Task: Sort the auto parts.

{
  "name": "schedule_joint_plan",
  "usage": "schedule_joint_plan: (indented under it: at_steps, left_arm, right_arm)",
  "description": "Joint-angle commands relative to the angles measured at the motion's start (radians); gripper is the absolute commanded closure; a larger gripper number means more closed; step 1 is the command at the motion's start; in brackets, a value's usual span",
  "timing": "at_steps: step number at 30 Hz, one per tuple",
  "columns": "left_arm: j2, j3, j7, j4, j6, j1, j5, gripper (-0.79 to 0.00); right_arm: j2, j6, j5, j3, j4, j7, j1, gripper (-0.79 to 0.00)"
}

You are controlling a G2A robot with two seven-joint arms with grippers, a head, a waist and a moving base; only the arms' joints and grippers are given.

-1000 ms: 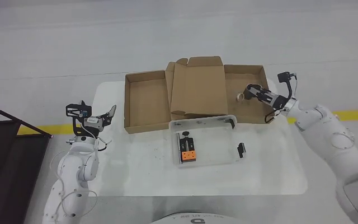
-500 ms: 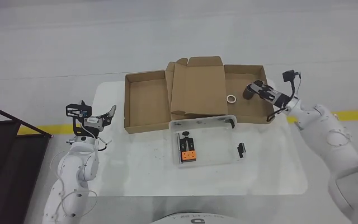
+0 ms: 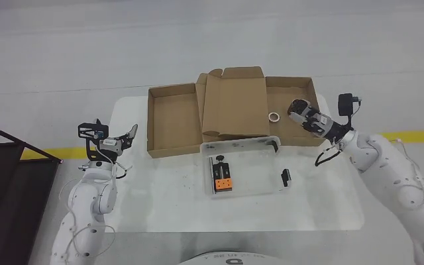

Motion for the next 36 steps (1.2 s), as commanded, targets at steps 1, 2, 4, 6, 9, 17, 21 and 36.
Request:
schedule_joint_plan:
  at_steps: [1,2,4,6,9,17,21,36]
  left_arm:
    - [0.000,0.000,0.000,0.000,0.000,0.000,0.000,-0.785]
    - [0.000,0.000,0.000,0.000,0.000,0.000,0.000,-0.785]
    - [0.000,0.000,0.000,0.000,0.000,0.000,0.000,-0.785]
    - [0.000,0.000,0.000,0.000,0.000,0.000,0.000,-0.785]
    - [0.000,0.000,0.000,0.000,0.000,0.000,0.000,-0.785]
    - [0.016,0.033,-0.034,-0.142,-0.064,0.022,0.368,-0.785]
    - [0.021,0.156,-0.074,-0.262,-0.300,0.017,0.426,-0.785]
    - [0.014,0.347,-0.093,-0.231,-0.565,-0.076,0.335,-0.785]
  right_arm:
    - [0.004,0.000,-0.037,0.006,-0.015,-0.035,-0.020,-0.785]
    - [0.004,0.000,-0.037,0.006,-0.015,-0.035,-0.020,-0.785]
    - [0.004,0.000,-0.037,0.006,-0.015,-0.035,-0.020,-0.785]
    - [0.004,0.000,-0.037,0.006,-0.015,-0.035,-0.020,-0.785]
    - [0.004,0.000,-0.037,0.006,-0.015,-0.035,-0.020,-0.785]
    - [0.004,0.000,-0.037,0.006,-0.015,-0.035,-0.020,-0.785]
    - [0.004,0.000,-0.037,0.006,-0.015,-0.035,-0.020,-0.785]
    - [0.004,0.000,-0.037,0.006,-0.015,-0.035,-0.020,-0.785]
